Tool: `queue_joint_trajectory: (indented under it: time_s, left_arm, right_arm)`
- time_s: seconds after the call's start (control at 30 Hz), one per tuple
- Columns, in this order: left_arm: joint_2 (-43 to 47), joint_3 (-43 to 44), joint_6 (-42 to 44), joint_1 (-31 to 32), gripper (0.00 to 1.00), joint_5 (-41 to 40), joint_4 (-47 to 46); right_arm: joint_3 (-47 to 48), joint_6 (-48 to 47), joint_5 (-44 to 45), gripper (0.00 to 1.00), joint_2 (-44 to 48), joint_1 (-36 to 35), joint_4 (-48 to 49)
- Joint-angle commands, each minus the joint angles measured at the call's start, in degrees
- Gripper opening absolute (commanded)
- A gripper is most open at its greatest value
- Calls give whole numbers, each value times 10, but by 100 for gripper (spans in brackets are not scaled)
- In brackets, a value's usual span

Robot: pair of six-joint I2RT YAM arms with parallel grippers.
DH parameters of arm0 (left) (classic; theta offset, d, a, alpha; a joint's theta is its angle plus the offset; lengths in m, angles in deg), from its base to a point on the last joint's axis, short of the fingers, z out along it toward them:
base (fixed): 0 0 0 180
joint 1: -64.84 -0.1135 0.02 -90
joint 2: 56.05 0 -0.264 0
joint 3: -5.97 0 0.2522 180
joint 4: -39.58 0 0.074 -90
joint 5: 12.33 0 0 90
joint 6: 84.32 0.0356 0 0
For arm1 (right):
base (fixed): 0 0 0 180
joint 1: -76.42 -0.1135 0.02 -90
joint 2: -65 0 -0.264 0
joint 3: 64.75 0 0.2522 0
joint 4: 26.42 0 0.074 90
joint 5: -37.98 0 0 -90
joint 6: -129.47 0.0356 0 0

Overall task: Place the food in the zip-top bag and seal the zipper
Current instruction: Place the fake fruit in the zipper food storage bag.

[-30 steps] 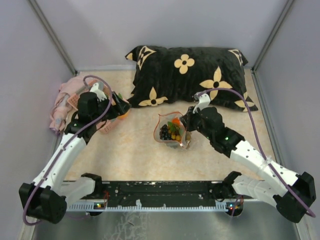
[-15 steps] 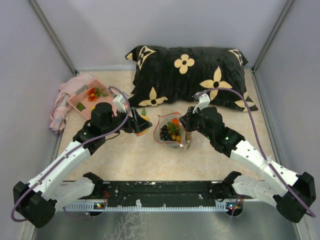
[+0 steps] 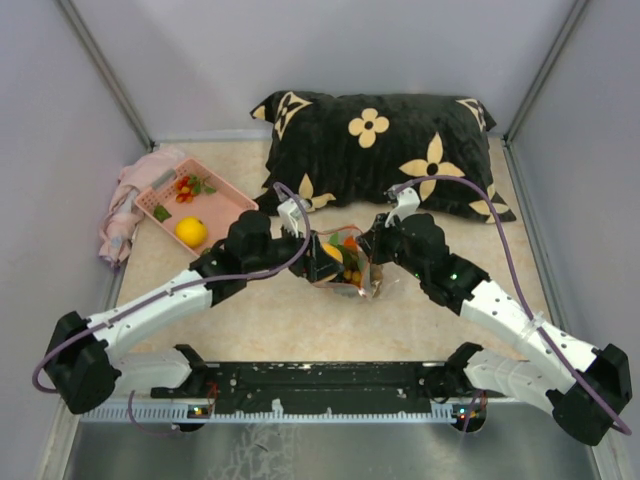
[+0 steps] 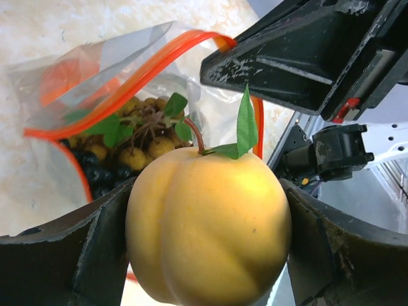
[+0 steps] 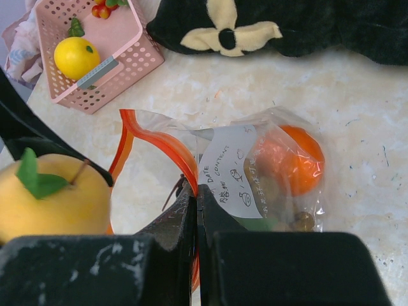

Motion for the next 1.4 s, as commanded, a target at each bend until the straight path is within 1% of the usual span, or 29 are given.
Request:
queue_joint_trajectory:
  time_s: [0.0, 0.17, 0.27, 0.73, 0.87, 0.97, 1.07, 1.13, 1.2, 1.37]
  left_arm:
    - [-29, 25, 51, 25, 63, -22, -85]
    - [-57, 26, 88, 48, 64, -36, -124]
    - [-68, 19, 112, 53, 65, -71, -131]
    - [-113, 42, 157, 56, 67, -205, -39]
    - [-129, 55, 143, 59, 69, -250, -14]
    - [-139, 65, 125, 61, 71, -265, -7]
    - [-146, 75, 105, 68, 71, -265, -6]
    - [-151, 79, 94, 78, 72, -254, -18]
    - [-160, 83, 77, 89, 73, -260, -27]
    - [-184, 89, 10, 97, 74, -326, -27]
  right_arm:
    - [35, 6, -9, 0, 6, -2, 21]
    - [35, 6, -16, 0, 6, -2, 21]
    - [36, 8, -22, 0, 7, -2, 23]
    - [59, 3, -46, 0, 26, -2, 5]
    - [58, 3, -56, 0, 24, -2, 8]
    - [58, 4, -64, 0, 18, -2, 10]
    - [57, 5, -68, 0, 16, -2, 14]
    - [56, 7, -68, 0, 15, -2, 18]
    - [54, 9, -69, 0, 15, -2, 22]
    - [54, 19, -90, 0, 12, -2, 38]
